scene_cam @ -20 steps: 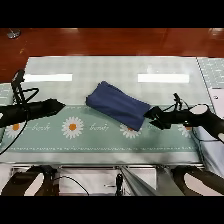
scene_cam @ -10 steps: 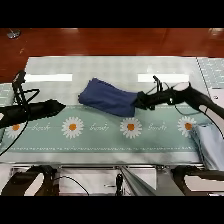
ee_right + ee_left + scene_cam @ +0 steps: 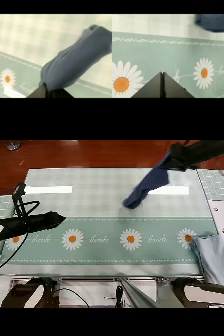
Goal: Fold the shirts.
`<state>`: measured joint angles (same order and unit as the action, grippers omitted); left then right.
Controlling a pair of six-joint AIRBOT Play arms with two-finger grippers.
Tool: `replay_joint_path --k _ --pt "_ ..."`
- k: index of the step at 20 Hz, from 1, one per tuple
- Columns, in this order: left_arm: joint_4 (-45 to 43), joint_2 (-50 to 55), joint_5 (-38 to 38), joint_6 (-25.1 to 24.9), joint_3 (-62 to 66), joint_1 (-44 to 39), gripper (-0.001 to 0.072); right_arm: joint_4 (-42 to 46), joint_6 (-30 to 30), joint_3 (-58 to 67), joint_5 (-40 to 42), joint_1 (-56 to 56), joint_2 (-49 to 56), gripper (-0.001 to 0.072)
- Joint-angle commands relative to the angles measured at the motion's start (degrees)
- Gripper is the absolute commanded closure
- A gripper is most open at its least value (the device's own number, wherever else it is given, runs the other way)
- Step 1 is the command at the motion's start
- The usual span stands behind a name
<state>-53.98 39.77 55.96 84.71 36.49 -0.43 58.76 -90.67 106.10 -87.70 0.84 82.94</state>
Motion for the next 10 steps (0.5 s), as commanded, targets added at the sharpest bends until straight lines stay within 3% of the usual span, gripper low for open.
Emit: replay_joint_path --k 1,4,7,10 --pt "-0.02 -0.04 -0.04 0.0 -0.02 -0.02 0.0683 11.43 -6.6 6.49 -13.57 7.8 -3.26 0.0688" --pt "-0.04 -0.04 -0.22 -0.04 -0.02 -0.02 0.0683 15.54 -7.93 6.29 -18.64 14.97 -8.11 0.0688" --pt "-0.04 -0.04 -0.55 -0.02 -0.02 -0.02 0.0683 18.03 -10.27 1.9 -18.67 22.6 -14.71 0.0688" --pt "-0.04 -0.04 -0.5 -0.04 -0.02 -0.02 0.0683 27.19 -10.84 -8.07 -18.64 30.86 -23.54 0.0688"
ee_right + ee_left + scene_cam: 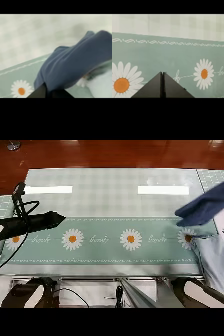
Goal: Fold the shirts.
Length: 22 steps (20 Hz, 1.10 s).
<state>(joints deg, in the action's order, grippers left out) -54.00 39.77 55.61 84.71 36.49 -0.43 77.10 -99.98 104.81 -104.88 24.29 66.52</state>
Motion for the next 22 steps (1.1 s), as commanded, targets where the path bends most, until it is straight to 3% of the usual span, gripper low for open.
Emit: replay_joint_path --k 1,5,7,8,9,10,12,14,15,16,17,19,21,22 --pt "-0.02 -0.02 -0.15 -0.04 -0.02 -0.02 0.0683 12.94 -1.27 -10.8 -1.49 9.81 -10.27 0.0688" --pt "-0.02 -0.02 -0.48 -0.04 -0.09 -0.04 0.0683 32.98 0.26 -32.48 -1.33 18.75 -24.98 0.0687" --pt "-0.02 -0.02 -0.61 -0.07 -0.13 -0.07 0.0683 37.44 -0.7 -41.68 -0.26 22.73 -30.03 0.0679" --pt "-0.02 -0.02 -0.61 -0.04 -0.13 -0.07 0.0683 37.24 -2.38 -45.75 0.59 24.39 -32.06 0.0495" --pt "-0.02 -0.02 -0.61 -0.04 -0.13 -0.07 0.0683 36.61 -2.62 -48.65 1.6 25.24 -33.03 0.0164" --pt "0.0 -0.02 -0.61 -0.04 -0.13 -0.07 0.0683 36.28 -2.67 -49.77 2.71 25.35 -32.83 0.0086" --pt "0.0 -0.02 -1.64 -0.02 -0.11 -0.07 0.0683 30.82 -1.81 -48.15 6.95 25.35 -30.45 0.0086" --pt "0.02 0.37 -5.2 0.66 1.03 0.15 0.0679 19.71 -1.09 -43.08 11.76 25.35 -26.27 0.0101" --pt "0.55 1.81 -7.15 4.26 3.06 0.63 0.0683 10.19 -1.11 -39.95 13.62 25.24 -23.47 0.028" --pt "3.52 4.24 -8.98 4.24 5.84 0.59 0.0684 -1.73 0.83 -37.97 15.91 24.39 -20.81 0.0599" --pt "7.41 7.89 -8.28 0.28 10.49 0.0 0.0684 -15.43 4.59 -36.96 19.54 21.79 -18.1 0.0687" --pt "9.49 15.72 -2.1 -5.44 23.04 -2.91 0.0685 -27.82 8.9 -36.48 28.28 9.86 -14.38 0.0687" --pt "5.22 23.15 3.82 -5.84 36.81 -7.8 0.0685 -21.24 9.46 -36.48 36.24 -7.04 -11.28 0.0688" --pt "-0.66 26.1 7.41 -2.84 42.29 -10.45 0.0685 -14.78 9.22 -36.48 38.12 -14.64 -9.18 0.0687"
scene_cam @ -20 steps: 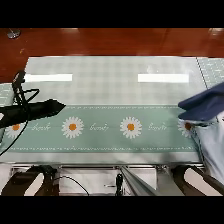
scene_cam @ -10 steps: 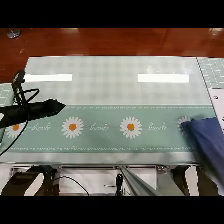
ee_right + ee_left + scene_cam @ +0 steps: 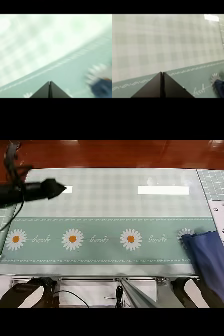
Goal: Fold the shirts.
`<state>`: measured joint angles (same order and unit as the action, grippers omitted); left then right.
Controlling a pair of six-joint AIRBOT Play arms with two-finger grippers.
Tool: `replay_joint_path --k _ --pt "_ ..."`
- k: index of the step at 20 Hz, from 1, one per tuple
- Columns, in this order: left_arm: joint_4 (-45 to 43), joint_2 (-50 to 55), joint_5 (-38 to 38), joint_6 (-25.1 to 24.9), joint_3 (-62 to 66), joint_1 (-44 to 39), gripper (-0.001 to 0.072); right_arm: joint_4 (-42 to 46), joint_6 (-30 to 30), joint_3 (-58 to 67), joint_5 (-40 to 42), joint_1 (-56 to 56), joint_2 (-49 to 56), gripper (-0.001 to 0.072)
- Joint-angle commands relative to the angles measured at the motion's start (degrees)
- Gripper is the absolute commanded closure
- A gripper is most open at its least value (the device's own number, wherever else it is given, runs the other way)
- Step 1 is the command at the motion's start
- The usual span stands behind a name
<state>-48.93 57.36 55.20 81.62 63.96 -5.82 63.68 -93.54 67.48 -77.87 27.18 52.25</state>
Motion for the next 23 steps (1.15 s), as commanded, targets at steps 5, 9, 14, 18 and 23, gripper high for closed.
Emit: replay_joint_path --k 5,9,14,18,23 --pt "-30.21 11.54 11.37 14.75 8.28 -11.87 0.0683 20.68 -1.42 0.85 4.28 -34.91 20.24 0.0687" --pt "-30.16 11.74 6.69 22.75 -1.25 -9.7 0.0683 20.74 -3.78 0.83 6.97 -34.77 24.02 0.0687" --pt "-30.4 11.74 6.8 13.6 -1.22 -9.44 0.0682 18.95 -5.84 0.85 6.93 -34.77 24.0 0.0687" --pt "-30.4 11.74 6.78 13.6 -1.22 -9.44 0.0683 18.95 -5.84 0.85 6.93 -34.77 24.0 0.0687" --pt "-30.4 11.74 6.78 13.6 -1.22 -9.46 0.0683 18.95 -5.84 0.85 6.93 -34.77 24.0 0.0687"
